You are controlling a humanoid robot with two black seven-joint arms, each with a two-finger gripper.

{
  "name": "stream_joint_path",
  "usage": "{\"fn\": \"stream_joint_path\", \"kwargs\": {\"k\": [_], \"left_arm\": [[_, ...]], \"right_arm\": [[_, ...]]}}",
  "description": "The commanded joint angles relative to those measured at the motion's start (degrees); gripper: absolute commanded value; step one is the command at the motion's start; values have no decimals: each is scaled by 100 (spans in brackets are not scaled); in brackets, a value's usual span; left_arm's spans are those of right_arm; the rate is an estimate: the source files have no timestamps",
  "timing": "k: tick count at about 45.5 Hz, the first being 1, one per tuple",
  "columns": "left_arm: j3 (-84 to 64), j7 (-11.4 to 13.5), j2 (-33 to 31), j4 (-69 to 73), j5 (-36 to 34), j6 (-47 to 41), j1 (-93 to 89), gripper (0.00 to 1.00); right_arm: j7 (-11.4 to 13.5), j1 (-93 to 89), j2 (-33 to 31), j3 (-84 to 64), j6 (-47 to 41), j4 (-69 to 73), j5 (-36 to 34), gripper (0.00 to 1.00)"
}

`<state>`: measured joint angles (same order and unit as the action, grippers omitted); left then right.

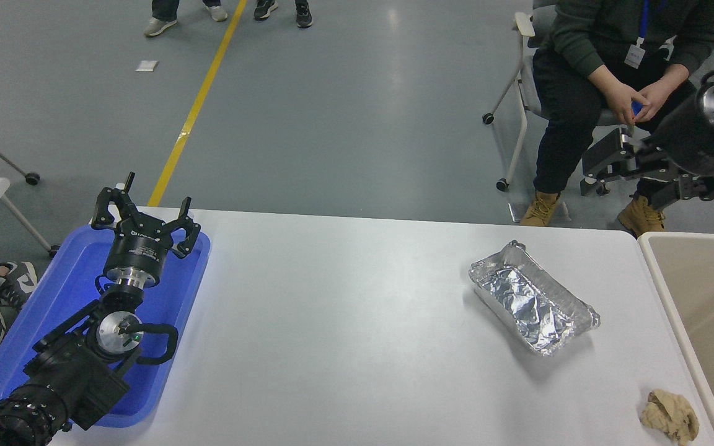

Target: Pick up foil plate and place in dustbin

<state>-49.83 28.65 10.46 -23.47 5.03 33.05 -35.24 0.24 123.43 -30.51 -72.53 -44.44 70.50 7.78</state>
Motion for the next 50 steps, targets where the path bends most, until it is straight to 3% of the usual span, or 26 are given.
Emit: {"fn": "stream_joint_path", "kwargs": {"k": [1,19,50], "left_arm": [[0,0,0,0,-2,0,0,100],[0,0,0,0,-2,0,0,100],[0,0,0,0,-2,0,0,100]], "right_arm": [[2,-504,-377,-86,374,25,-487,100],[2,-1918,-579,98,1947,16,-1560,100],[2,-4678,-544,1900,4258,-63,-1560,100]]}}
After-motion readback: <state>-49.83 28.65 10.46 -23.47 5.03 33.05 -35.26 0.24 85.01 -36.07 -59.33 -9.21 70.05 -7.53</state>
